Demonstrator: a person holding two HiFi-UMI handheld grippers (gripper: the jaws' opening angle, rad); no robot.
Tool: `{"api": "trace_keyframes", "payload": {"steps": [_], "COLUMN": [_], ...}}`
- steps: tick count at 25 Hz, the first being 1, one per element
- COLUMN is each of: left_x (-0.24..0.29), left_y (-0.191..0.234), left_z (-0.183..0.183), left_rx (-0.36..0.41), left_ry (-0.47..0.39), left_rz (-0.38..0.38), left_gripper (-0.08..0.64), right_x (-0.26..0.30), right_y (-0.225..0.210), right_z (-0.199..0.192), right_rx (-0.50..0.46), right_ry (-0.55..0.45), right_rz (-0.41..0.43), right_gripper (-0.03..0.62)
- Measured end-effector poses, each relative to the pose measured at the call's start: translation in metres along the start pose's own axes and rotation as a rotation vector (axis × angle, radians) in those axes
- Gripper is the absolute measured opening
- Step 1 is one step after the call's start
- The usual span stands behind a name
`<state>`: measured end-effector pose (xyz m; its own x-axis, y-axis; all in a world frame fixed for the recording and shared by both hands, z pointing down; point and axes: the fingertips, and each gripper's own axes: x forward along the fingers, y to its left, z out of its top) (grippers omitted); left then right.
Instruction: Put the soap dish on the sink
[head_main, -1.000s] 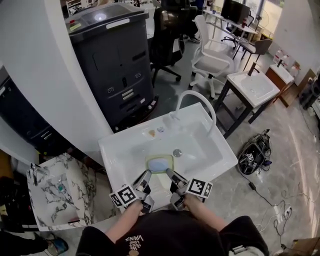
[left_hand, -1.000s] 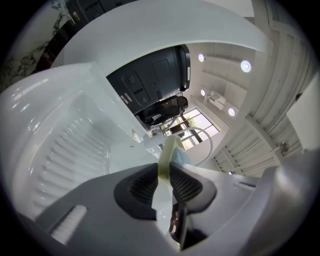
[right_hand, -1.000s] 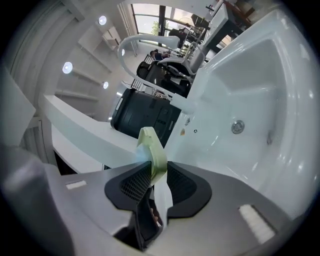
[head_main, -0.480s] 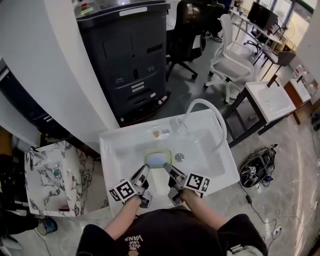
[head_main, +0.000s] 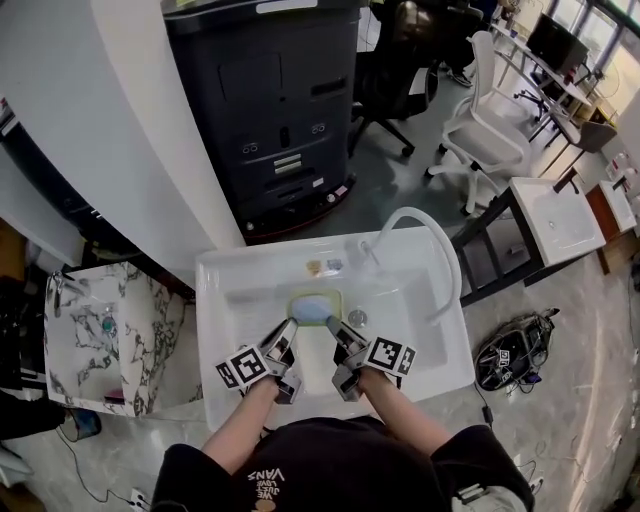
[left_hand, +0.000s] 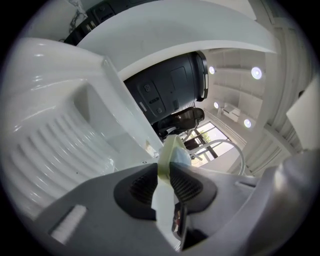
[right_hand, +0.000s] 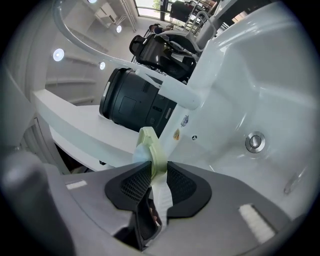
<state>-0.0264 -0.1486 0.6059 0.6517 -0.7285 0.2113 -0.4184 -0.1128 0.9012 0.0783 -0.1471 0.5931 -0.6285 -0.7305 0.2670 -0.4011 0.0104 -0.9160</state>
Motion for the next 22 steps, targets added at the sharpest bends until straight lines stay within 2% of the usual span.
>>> {"api": "trace_keyframes", "payload": {"steps": [14, 22], "left_x": [0.036, 0.053], "left_y": [0.038, 0.048], "left_z": [0.001, 0.004], "left_rx": [-0.021, -0.046], "left_ry": [0.009, 0.003], "left_rz": [0.085, 0.108], "left_gripper": [0.126, 0.126], "right_x": [0.032, 0.044], "right_y": [-0.043, -0.055], "right_z": [0.016, 0.029], "right_rx": [0.046, 0.054], "right_ry": [0.039, 0.041], "right_rz": [-0.033, -0.049], "right_gripper": [0.100, 0.100]}}
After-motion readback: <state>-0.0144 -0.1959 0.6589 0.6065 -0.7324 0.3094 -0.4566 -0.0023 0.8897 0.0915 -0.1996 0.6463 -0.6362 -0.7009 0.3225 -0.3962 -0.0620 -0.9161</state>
